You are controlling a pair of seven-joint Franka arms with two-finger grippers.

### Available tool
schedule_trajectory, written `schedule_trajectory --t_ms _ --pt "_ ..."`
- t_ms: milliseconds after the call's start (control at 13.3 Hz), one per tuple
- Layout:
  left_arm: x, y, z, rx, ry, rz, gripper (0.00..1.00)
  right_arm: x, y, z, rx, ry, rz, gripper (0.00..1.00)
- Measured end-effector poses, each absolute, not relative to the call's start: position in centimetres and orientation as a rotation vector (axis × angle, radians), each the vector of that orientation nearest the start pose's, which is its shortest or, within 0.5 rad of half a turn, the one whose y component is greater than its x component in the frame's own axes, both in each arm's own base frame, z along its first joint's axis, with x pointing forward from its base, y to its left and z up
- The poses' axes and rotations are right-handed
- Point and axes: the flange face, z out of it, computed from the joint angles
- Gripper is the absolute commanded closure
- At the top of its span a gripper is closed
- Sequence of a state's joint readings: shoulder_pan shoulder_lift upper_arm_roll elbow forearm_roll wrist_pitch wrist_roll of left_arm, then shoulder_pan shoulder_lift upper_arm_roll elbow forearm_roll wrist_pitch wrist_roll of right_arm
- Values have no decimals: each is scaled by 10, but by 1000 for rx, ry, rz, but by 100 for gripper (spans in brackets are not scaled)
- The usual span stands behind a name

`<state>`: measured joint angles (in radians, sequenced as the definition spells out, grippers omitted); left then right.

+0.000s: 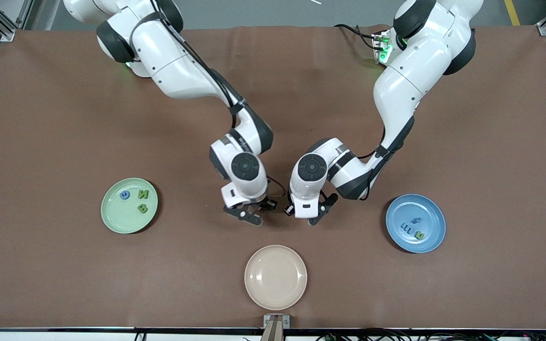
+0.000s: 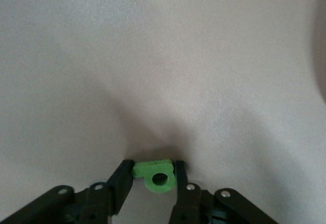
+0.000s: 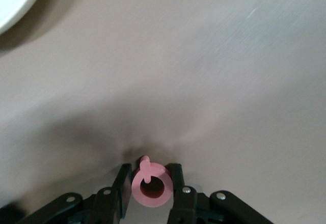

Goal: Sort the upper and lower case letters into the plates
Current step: 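Close the right gripper on the q while the left gripper grasps the p, then drop the q on the green plate while the left drops p on blue plate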

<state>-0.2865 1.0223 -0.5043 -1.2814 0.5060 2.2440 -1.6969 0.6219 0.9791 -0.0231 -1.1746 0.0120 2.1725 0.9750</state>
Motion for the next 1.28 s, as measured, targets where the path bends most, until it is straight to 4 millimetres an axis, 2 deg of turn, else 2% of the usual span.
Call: schedule_trajectory --t_ms 150,301,376,601,827,902,977,1052,1278 --pt "604 -447 178 -2945 -1289 -12 100 659 365 224 -3131 463 20 100" --pt "617 -436 187 -2962 -1279 -35 100 681 278 253 -3157 321 64 100" --pt "626 -427 196 -2976 -1254 -53 100 685 233 261 -3164 248 89 100" --pt "655 -387 230 -3014 -1118 -114 100 684 113 263 -3162 56 171 100" --pt "682 -333 254 -3032 -981 -148 100 685 25 254 -3142 -69 189 100" --pt "688 -315 255 -3027 -929 -137 100 684 7 250 -3138 -76 188 100" --pt "693 -298 255 -3021 -870 -119 100 681 -3 244 -3136 -81 180 100" --pt "698 -279 255 -3015 -812 -98 100 677 -5 236 -3136 -85 170 99" --pt "711 -216 257 -2992 -685 -34 99 663 6 209 -3130 -108 162 97"
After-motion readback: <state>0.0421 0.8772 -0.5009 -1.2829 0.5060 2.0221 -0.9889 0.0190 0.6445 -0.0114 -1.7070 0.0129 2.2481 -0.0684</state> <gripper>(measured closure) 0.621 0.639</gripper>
